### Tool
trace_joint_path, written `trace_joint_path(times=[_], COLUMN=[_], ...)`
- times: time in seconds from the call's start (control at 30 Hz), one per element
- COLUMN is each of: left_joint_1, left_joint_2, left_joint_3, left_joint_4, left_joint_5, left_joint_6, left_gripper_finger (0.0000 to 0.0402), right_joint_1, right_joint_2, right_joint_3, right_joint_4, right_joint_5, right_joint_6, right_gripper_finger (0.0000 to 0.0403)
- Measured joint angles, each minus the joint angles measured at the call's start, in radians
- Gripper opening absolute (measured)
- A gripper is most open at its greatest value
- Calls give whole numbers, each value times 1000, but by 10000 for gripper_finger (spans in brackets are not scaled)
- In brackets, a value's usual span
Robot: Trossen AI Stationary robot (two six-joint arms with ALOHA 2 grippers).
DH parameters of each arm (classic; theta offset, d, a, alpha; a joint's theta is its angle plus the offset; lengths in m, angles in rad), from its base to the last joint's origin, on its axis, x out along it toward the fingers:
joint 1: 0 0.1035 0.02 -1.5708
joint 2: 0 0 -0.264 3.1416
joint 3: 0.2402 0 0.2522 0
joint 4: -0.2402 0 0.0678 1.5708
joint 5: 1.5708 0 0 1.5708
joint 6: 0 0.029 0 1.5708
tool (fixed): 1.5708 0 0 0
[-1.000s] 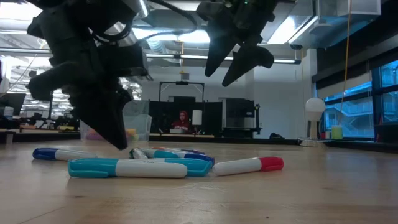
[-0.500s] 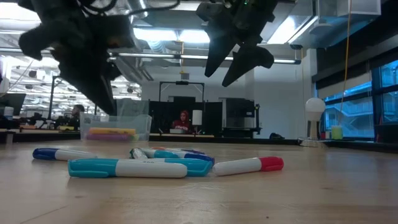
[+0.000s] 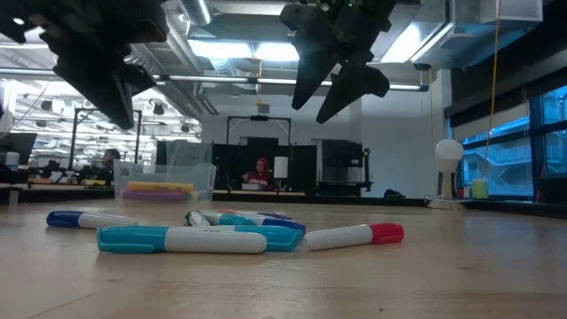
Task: Pick & Place Markers
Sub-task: Put the blue pen into the orange bin
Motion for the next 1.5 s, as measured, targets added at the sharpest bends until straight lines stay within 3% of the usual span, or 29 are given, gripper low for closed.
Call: trace_joint_path(times=[0.67, 0.77, 0.9, 1.13, 1.3, 1.5], left_joint_1=[0, 7, 25, 67, 89, 91], left_joint_2=[-48, -38, -12, 52, 85, 87], left_joint_3=[1, 1, 2, 2, 2, 2], left_joint_4=[26, 82, 181, 208, 233, 266], left_joint_5=[-2, -75, -139, -138, -143, -205], left_joint_6=[-164, -218, -186, -145, -229, -324], left_gripper_finger=[4, 5, 23, 76, 96, 91], right_joint_1=[0, 0, 0, 0, 0, 0], right_joint_2=[0, 0, 0, 8, 7, 7], right_joint_3=[0, 0, 0, 0, 0, 0], right_joint_4=[0, 0, 0, -2, -1, -2], right_joint_5=[29, 36, 56, 56, 55, 61], right_joint_6=[-28, -32, -30, -74, -52, -37], right_gripper_finger=[247, 247, 247, 247, 247, 247])
